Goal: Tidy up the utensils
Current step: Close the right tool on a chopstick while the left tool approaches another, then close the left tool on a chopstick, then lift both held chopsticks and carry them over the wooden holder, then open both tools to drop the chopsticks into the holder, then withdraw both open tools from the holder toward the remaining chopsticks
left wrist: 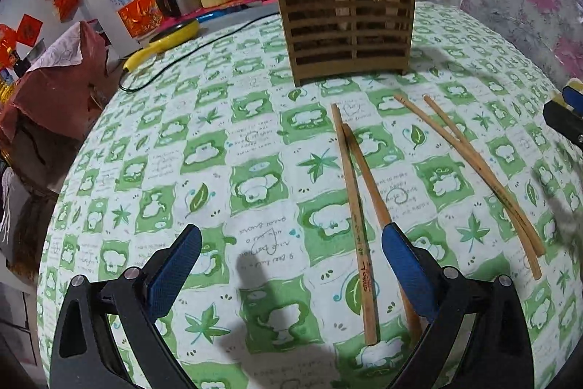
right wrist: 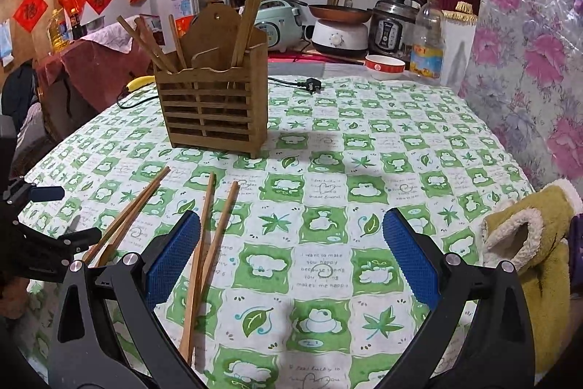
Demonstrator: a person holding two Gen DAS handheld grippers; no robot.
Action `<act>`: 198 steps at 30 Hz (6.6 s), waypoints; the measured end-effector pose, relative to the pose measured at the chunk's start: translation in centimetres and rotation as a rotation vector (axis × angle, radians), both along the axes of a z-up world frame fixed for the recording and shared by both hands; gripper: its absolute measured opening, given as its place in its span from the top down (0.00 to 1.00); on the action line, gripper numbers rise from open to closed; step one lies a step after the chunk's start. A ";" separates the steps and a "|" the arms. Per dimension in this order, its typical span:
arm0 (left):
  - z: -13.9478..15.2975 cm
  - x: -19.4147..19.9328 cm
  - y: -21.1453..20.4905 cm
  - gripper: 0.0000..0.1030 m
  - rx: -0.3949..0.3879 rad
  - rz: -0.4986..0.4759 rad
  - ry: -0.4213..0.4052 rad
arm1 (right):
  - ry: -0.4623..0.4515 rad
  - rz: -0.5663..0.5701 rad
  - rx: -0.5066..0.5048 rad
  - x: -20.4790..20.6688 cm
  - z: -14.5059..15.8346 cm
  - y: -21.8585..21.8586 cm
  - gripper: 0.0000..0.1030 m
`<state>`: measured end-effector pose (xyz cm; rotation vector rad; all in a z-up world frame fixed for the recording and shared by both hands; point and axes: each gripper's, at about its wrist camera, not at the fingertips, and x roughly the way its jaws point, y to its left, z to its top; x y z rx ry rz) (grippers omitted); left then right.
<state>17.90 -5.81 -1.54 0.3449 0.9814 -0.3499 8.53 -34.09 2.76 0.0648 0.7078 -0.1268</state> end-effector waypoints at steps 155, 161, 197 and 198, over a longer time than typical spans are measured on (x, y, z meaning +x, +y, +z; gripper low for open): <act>21.4 13.2 -2.9 0.09 -0.507 0.212 -0.365 | -0.350 0.010 0.145 12.2 14.2 -0.6 0.45; 21.8 12.6 -3.0 0.06 -0.450 0.265 -0.416 | -0.393 0.000 0.115 11.1 14.9 -0.1 0.30; 11.7 1.8 0.8 0.05 -0.135 0.348 -0.477 | -0.272 -0.013 0.161 1.2 7.4 -0.3 0.12; 11.1 2.2 0.9 0.05 -0.128 0.345 -0.446 | -0.210 -0.005 0.146 1.6 5.4 -0.4 0.12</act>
